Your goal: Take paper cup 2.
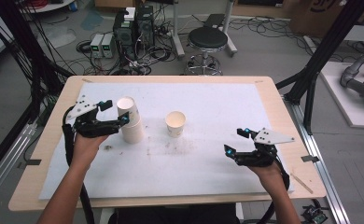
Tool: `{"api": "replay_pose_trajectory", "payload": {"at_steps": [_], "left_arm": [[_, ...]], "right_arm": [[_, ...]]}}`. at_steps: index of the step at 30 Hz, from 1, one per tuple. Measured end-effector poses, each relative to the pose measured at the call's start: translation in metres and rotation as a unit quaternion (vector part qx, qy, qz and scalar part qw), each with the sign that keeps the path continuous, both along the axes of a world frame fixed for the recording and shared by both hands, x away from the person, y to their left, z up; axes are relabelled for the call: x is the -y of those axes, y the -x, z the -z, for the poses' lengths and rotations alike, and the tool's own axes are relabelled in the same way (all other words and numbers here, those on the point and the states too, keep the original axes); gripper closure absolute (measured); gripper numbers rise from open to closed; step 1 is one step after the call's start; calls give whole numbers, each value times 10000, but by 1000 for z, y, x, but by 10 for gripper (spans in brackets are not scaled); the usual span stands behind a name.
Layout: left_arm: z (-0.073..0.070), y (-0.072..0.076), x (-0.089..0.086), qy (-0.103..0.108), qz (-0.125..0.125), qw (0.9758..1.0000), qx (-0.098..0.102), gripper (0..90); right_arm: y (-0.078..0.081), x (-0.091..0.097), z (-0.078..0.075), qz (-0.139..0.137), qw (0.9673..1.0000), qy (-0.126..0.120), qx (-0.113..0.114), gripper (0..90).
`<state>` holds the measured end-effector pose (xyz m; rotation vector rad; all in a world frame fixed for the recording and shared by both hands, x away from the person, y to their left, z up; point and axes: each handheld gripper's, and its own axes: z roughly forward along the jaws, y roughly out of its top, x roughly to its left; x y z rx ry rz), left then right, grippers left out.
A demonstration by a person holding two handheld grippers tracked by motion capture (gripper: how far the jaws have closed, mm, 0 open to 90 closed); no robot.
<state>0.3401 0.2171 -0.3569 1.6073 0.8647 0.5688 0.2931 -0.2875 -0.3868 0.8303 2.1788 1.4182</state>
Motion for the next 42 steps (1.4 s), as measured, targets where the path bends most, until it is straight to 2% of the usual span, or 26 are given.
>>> {"api": "replay_pose_trajectory", "payload": {"at_steps": [6,11,16,21,24,29,42], "left_arm": [[-1,-12,5,-89,43,9999,-97,168],[1,-21,11,-225,79,9993,-285,169],[2,-27,16,-343,86,9989,-323,215],[3,-29,16,-435,63,9986,-277,280],[2,-29,15,-393,78,9988,-274,319],[0,-28,16,-443,122,9987,-224,324],[-25,-23,15,-379,204,9991,-4,332]], "right_arm": [[0,0,1,13,10000,-8,-40,198],[0,-1,1,-3,10000,5,-25,198],[0,0,1,15,10000,-9,-41,198],[0,2,1,26,10000,-37,-40,198],[0,2,0,32,10000,-40,-47,198],[0,2,1,34,10000,-37,-54,198],[0,0,1,9,10000,-28,-71,198]]}}
